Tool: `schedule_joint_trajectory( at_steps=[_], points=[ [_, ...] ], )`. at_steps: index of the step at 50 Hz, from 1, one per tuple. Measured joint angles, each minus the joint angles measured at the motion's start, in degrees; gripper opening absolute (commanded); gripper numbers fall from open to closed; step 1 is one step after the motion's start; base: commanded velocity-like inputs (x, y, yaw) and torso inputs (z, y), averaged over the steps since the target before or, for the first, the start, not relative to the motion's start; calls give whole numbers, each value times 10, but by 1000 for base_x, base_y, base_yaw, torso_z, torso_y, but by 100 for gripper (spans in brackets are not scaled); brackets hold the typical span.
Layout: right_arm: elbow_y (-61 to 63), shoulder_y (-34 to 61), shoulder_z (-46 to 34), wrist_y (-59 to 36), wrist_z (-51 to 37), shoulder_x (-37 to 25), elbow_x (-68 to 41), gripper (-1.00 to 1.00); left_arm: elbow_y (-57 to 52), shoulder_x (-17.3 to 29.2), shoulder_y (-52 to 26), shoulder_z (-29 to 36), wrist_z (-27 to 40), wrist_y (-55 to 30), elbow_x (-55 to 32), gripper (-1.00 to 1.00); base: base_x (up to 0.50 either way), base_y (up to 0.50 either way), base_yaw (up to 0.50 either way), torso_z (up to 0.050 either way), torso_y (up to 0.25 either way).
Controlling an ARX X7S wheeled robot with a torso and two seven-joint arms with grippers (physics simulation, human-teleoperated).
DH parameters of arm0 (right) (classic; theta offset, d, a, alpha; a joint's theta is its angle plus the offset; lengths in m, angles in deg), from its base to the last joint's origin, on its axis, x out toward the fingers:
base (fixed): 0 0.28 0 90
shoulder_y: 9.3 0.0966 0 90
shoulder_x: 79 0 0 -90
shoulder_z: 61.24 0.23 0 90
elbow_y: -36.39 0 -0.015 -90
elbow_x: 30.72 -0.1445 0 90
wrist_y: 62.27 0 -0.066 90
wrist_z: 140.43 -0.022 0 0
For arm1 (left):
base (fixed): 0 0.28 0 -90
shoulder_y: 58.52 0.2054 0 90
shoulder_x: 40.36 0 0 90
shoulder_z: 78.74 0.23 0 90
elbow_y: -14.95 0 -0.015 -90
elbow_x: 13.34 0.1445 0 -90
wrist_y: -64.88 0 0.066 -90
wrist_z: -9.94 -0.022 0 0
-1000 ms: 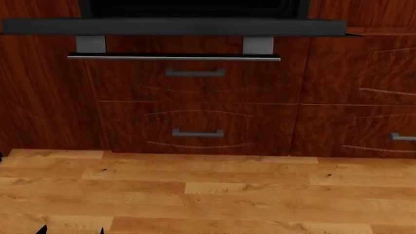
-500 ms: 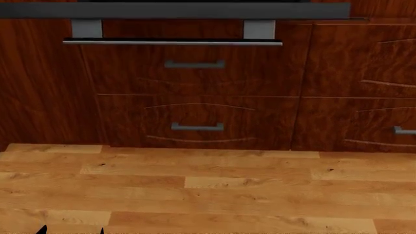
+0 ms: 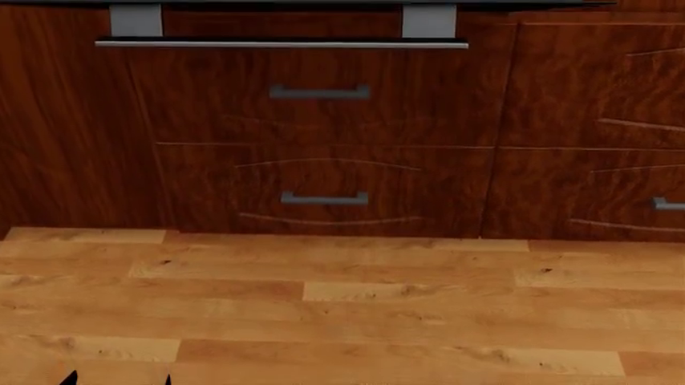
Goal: Close the oven door
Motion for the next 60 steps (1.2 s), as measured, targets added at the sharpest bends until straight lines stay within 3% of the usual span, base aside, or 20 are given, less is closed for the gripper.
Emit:
schedule_joint_trajectory(
  at_steps=[25, 35, 49, 60],
  points=[
    [20, 35, -3, -82, -10, -6, -9, 100, -13, 3, -28, 10, 11, -73, -2, 100, 0, 0, 0, -2, 0],
    [-176, 130, 7, -75, 33, 26, -34, 100, 137, -28, -102, 16, -16, -78, -14, 100, 0, 0, 0, 0, 0],
    [-458, 230, 13, 11, 80, 71, -41, 100, 320, -62, -170, 24, -54, -54, -25, 100, 0, 0, 0, 0, 0],
    [-565, 266, 21, 52, 101, 90, -36, 100, 415, -79, -199, 32, -67, -17, -24, 100, 0, 0, 0, 0, 0]
  ],
)
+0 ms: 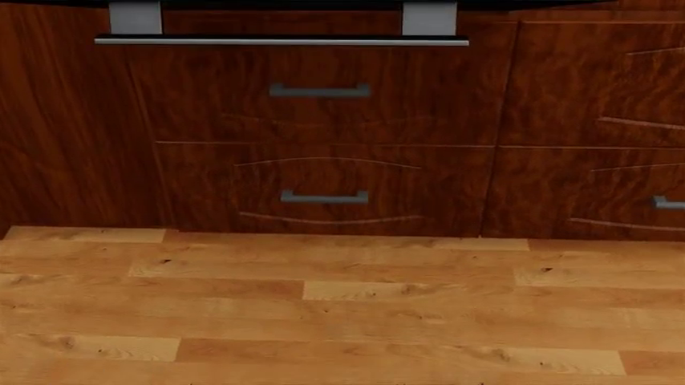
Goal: Close the oven door
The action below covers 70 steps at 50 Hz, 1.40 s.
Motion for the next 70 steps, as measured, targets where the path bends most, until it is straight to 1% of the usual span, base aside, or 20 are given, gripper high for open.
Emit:
schedule_joint_trajectory(
  at_steps=[10, 16, 22, 25, 27, 31, 37, 44, 48, 51, 57, 59, 62, 70],
  points=[
    [-34, 11, 8, 12, 9, 7, 8, 100, 44, -7, -14, 6, -5, 21, 0, 100, 0, 0, 0, 0, 0],
    [-42, 14, 13, 15, 11, 9, 13, 100, 50, -6, -17, 8, -6, 23, -2, 100, 0, 0, 0, 0, 0],
    [-47, 16, 17, 17, 14, 11, 17, 100, 29, -2, -13, 12, -4, 7, -6, 100, 0, 0, 0, 0, 0],
    [-49, 15, 20, 18, 15, 11, 19, 100, 39, -3, -15, 14, -4, 15, -7, 100, 164, 0, 0, 0, 0],
    [-50, 16, 21, 19, 15, 11, 20, 100, 27, -1, -13, 15, -2, 6, -8, 100, 164, 0, 0, 0, 0],
    [-51, 16, 25, 20, 15, 12, 24, 100, 48, -5, -19, 16, -2, 25, -8, 100, 166, 0, 0, 0, 0],
    [-52, 15, 30, 23, 17, 12, 29, 100, 25, 1, -12, 20, 6, 9, -11, 100, 241, -18, 0, 0, 0],
    [-53, 15, 38, 25, 18, 13, 34, 100, 73, -8, -26, 22, 3, 45, -10, 100, 241, -19, 0, 0, 0],
    [-53, 15, 43, 26, 19, 13, 36, 100, 77, -7, -26, 24, 5, 46, -12, 100, 192, -18, 0, 0, 0],
    [-53, 15, 47, 26, 19, 13, 38, 100, 59, -3, -22, 26, 9, 35, -15, 100, 184, -20, 0, 0, 0],
    [-53, 14, 53, 26, 21, 14, 41, 100, 66, -4, -24, 28, 10, 43, -17, 100, 180, -18, 0, 0, 0],
    [-53, 14, 55, 26, 21, 14, 42, 100, 43, 1, -19, 29, 14, 27, -19, 100, 180, -21, 0, 0, 0],
    [-54, 14, 57, 26, 22, 14, 44, 100, 37, 2, -18, 30, 15, 24, -21, 100, 181, -17, 0, 0, 0],
    [-54, 14, 63, 26, 23, 15, 49, 100, 88, -7, -32, 32, 11, 59, -21, 100, 181, -18, 0, 0, 0]
  ],
)
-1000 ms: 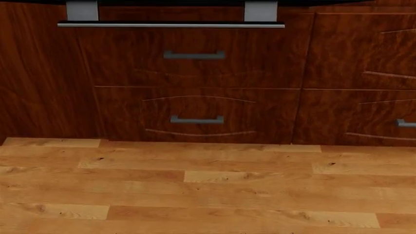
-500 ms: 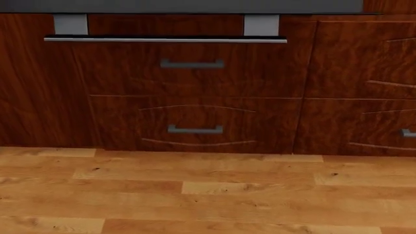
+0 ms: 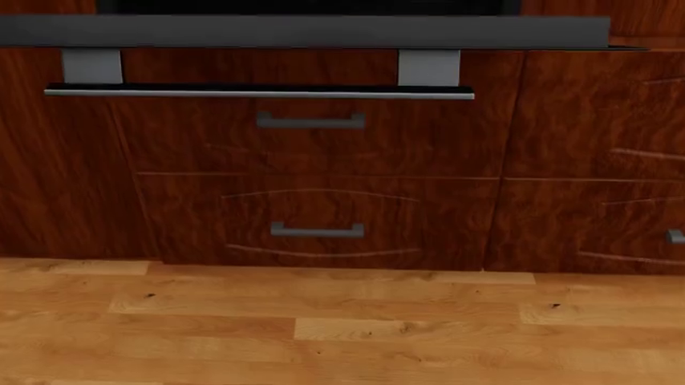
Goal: Close the oven door
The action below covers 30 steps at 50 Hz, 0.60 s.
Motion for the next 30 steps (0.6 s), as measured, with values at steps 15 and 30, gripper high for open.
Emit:
schedule_joint_trajectory(
  at_steps=[15, 30],
  points=[
    [0, -1, 9, -2, 2, 1, 8, 100, 20, -2, -7, 3, -1, 10, -6, 100, 180, -19, 0, 0, 0],
    [-1, -1, 20, -6, 3, 3, 20, 100, 46, -6, -15, 7, -4, 24, -12, 100, 180, -19, 0, 0, 0]
  ],
)
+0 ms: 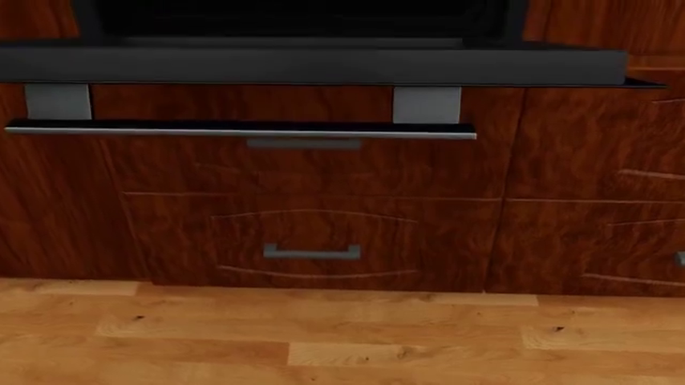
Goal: Close the oven door
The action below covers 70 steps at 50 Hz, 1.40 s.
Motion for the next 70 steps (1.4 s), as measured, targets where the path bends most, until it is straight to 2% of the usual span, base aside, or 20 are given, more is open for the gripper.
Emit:
schedule_joint_trajectory(
  at_steps=[35, 70],
  points=[
    [0, -2, 14, -10, 6, 3, 25, 100, 72, -15, -25, -21, -39, 13, -18, 100, 181, -18, 0, 0, 0],
    [0, -5, 8, 1, 1, 4, 38, 100, 61, -13, -23, -31, -36, 11, -8, 100, 184, 0, 0, 0, 0]
  ],
)
